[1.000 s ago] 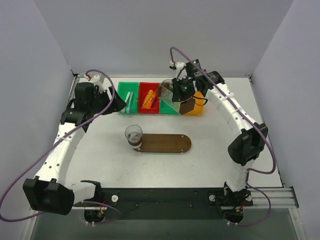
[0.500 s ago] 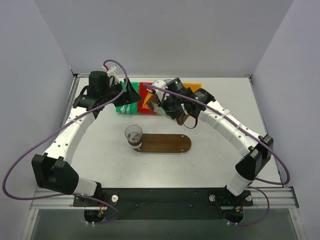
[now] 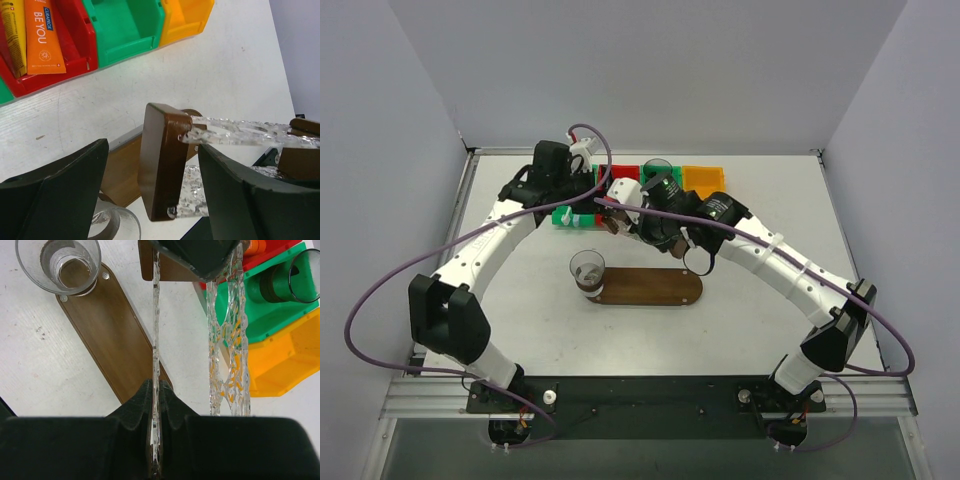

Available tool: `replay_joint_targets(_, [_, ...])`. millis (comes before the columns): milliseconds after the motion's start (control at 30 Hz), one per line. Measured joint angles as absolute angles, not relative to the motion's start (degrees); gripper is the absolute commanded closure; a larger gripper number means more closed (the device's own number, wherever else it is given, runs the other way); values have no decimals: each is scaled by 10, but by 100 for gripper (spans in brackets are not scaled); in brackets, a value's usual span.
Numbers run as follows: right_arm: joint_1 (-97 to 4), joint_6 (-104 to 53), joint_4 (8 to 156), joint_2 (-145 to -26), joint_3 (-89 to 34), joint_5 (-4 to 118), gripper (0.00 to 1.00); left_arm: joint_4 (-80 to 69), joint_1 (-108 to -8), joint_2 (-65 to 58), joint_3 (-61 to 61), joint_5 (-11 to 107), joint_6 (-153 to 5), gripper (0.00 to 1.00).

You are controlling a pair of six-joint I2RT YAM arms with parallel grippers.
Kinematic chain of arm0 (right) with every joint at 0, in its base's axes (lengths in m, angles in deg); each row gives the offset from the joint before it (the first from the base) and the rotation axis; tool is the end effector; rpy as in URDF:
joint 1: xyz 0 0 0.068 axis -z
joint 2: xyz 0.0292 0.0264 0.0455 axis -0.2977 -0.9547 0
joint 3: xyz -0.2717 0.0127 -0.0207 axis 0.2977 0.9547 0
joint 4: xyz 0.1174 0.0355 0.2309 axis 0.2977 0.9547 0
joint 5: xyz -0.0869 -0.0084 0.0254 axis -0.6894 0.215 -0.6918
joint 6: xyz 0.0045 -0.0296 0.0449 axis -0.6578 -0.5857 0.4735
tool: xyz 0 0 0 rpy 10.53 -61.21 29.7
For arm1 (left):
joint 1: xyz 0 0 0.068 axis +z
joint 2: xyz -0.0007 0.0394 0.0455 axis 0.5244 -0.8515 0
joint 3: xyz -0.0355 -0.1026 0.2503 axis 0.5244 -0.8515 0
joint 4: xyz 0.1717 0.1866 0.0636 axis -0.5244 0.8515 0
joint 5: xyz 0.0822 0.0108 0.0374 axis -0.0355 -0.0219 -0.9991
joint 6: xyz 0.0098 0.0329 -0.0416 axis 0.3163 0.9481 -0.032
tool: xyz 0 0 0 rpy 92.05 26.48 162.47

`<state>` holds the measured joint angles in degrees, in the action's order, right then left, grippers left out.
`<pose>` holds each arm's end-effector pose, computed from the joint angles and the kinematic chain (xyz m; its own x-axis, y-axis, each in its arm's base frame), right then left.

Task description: Prepare toiletry sets of a toothbrush and toothpaste on the tray

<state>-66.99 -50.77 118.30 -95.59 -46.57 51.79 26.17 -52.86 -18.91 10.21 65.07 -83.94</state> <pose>0.2299 0.2735 0.3917 -0.0928 -0.5931 -0.7998 -0.8600 0.4526 -0.2358 0.3275 -0.1433 0.3391 -0.7641 -0.0664 -0.6417 0.3855 0.7507 -0.5365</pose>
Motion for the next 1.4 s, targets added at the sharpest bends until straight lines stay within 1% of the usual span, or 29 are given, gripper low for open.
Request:
replay_joint_targets(33, [-673,-509,1183,-956,-466,517,100,262,-528,-194,106,651,-836,27])
replay_joint_targets(100, [-676,-512,1183,-956,-466,514,100,264,-528,-203,115,654,-830,38])
replay_joint_targets(133, [-677,-513,1183,-956,-466,512,100,266,-529,-208,119,657,-824,45])
replay_joint_targets(167, [-677,-514,1183,-956,-466,511,100,270,-529,-212,123,659,-820,56])
replay_joint_targets(233, [-677,-518,1181,-958,-466,509,100,279,-530,-221,131,673,-811,62])
replay_joint_targets(267, [-677,-519,1179,-961,-467,509,100,282,-533,-224,134,675,-806,69])
replay_joint_targets(333, [-677,-521,1179,-964,-467,503,100,291,-536,-231,143,674,-793,77])
replay_joint_targets(367, [-677,-523,1175,-964,-468,503,100,295,-536,-233,144,674,-785,83])
replay_joint_targets(400, [-677,-524,1178,-966,-469,502,100,296,-537,-236,144,675,-776,93])
replay_joint_targets(433, [-678,-523,1180,-968,-469,500,100,299,-539,-237,145,672,-771,100])
replay_joint_targets(500, [-680,-521,1180,-972,-469,495,100,301,-538,-240,145,672,-769,100])
replay_joint_targets(533, [-680,-519,1179,-974,-469,493,98,301,-538,-242,145,671,-767,100])
replay_joint_targets(600, [-680,-512,1179,-975,-469,490,90,300,-539,-243,145,665,-768,100])
replay_joint_targets(633, [-680,-508,1177,-975,-469,490,80,299,-540,-243,145,659,-769,100])
replay_joint_targets(733, [-673,-483,1163,-974,-468,478,67,297,-546,-243,148,622,-779,100])
replay_joint_targets(800, [-661,-461,1147,-965,-457,474,62,289,-548,-243,148,587,-788,100])
replay_joint_targets(833, [-655,-451,1138,-957,-447,475,58,284,-548,-243,148,569,-792,100])
replay_joint_targets(900, [-646,-428,1121,-939,-430,477,55,273,-550,-243,148,537,-798,100])
replay_joint_targets(933, [-644,-415,1115,-929,-425,477,49,270,-551,-243,148,521,-800,100])
replay_joint_targets(1000, [-638,-386,1107,-906,-414,480,44,264,-556,-243,149,493,-802,100])
replay_joint_targets(1100, [-623,-334,1102,-867,-397,493,43,251,-561,-242,148,447,-804,100])
replay_joint_targets(1200, [-582,-255,1098,-839,-396,504,43,231,-566,-232,137,404,-802,100])
replay_joint_targets(1300, [-545,-193,1096,-833,-396,494,43,216,-579,-200,108,356,-795,100])
replay_joint_targets(1400, [-538,-151,1097,-844,-396,479,43,202,-597,-168,83,322,-789,100])
